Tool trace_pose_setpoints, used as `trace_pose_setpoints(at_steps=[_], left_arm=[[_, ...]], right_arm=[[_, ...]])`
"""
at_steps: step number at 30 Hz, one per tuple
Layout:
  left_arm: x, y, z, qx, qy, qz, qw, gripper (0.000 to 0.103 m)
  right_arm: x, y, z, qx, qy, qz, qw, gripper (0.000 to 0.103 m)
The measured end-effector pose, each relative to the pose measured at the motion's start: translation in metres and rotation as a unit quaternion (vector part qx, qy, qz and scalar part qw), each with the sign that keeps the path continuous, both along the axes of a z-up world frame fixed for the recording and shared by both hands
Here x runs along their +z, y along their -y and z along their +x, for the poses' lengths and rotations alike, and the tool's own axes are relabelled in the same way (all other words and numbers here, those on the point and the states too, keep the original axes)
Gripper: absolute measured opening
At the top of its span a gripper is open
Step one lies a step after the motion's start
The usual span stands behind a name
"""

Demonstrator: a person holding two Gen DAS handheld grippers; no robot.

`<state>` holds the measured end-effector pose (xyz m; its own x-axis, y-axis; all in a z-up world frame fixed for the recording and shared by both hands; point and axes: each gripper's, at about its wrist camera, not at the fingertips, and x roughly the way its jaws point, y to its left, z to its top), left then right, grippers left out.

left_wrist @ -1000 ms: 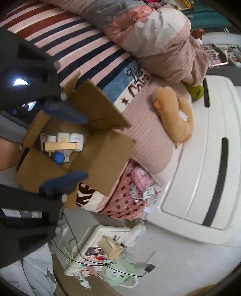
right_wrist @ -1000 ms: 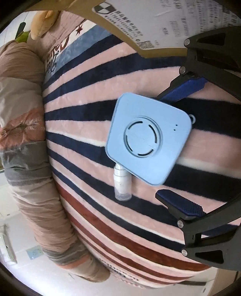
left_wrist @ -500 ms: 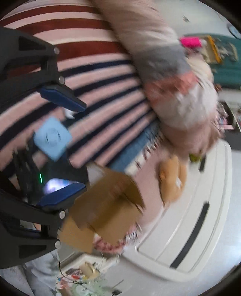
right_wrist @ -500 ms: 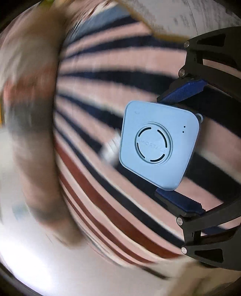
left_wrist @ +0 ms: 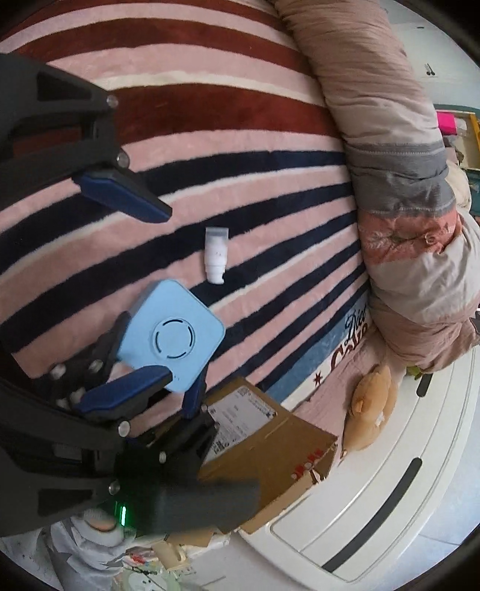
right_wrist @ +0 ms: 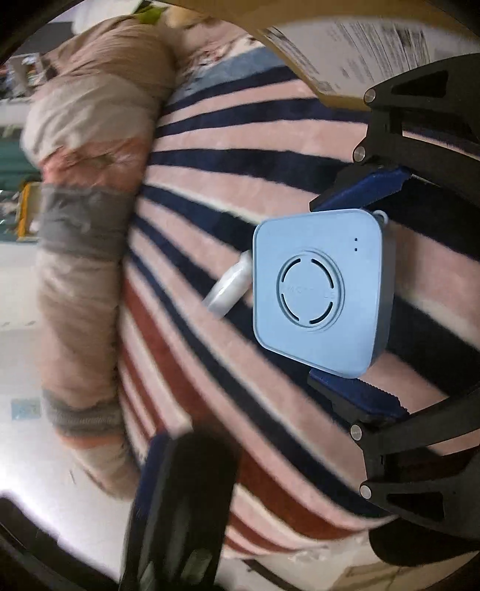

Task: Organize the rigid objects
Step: 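Grasp the blue square speaker with the right tool and lift it, then clamp the speaker with the left tool too and lower it into the box with both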

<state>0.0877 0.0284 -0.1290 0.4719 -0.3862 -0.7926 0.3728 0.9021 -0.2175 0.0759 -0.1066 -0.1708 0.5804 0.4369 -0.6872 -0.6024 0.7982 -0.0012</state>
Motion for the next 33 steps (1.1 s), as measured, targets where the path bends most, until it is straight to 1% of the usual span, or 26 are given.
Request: trace_pose_setpoints(at_steps=[2,4,6,9,11,14,15,17,20,21,22,24,25,28,31,33], left_arm=[[0.005,0.002,0.0,-0.009,0.004,-0.012,0.9999,0.077],[0.016,0.004,-0.002,-0.019,0.013,-0.03,0.9993,0.077],[0.032,0.002,-0.005,-0.029,0.027,-0.072,0.9966,0.077],[0.051,0.002,-0.009,-0.043,0.041,-0.109,0.9923,0.077],[0.059,0.006,-0.01,-0.057,0.039,-0.133,0.9887,0.077],[0.065,0.021,-0.011,-0.075,0.036,-0.139,0.9868,0.077],[0.067,0.024,-0.012,-0.074,0.04,-0.135,0.9873,0.075],[0.075,0.028,-0.013,-0.065,0.058,-0.119,0.9891,0.066],[0.08,0.031,-0.011,-0.074,0.055,-0.123,0.9881,0.063],[0.081,0.033,-0.01,-0.076,0.059,-0.12,0.9881,0.06],[0.085,0.036,-0.011,-0.076,0.067,-0.113,0.9884,0.052],[0.09,0.037,-0.011,-0.083,0.065,-0.124,0.9866,0.047],[0.092,0.041,-0.011,-0.09,0.066,-0.128,0.9855,0.047],[0.104,0.07,-0.012,-0.114,0.082,-0.117,0.9831,0.046],[0.113,0.108,-0.005,-0.14,0.075,-0.115,0.9806,0.045],[0.114,0.13,0.001,-0.156,0.067,-0.115,0.9787,0.044]], right_arm=[[0.025,0.002,-0.012,0.02,0.012,0.028,0.999,0.081],[0.052,0.006,-0.026,0.031,0.041,0.044,0.998,0.081],[0.073,0.007,-0.036,0.034,0.067,0.048,0.996,0.081],[0.095,0.015,-0.047,0.035,0.101,0.06,0.992,0.081],[0.104,0.021,-0.053,0.041,0.119,0.076,0.989,0.081],[0.114,0.025,-0.06,0.042,0.144,0.089,0.985,0.081],[0.116,0.025,-0.06,0.042,0.143,0.09,0.985,0.08],[0.117,0.027,-0.058,0.037,0.14,0.087,0.986,0.08],[0.116,0.033,-0.055,0.033,0.135,0.082,0.987,0.08],[0.117,0.035,-0.055,0.031,0.13,0.08,0.988,0.08],[0.117,0.038,-0.054,0.027,0.123,0.079,0.989,0.08],[0.119,0.048,-0.052,0.021,0.109,0.082,0.99,0.08],[0.122,0.055,-0.052,0.018,0.103,0.086,0.991,0.08],[0.134,0.079,-0.051,-0.002,0.095,0.085,0.992,0.08],[0.143,0.109,-0.049,-0.023,0.084,0.073,0.993,0.079],[0.148,0.132,-0.046,-0.038,0.067,0.067,0.995,0.08]])
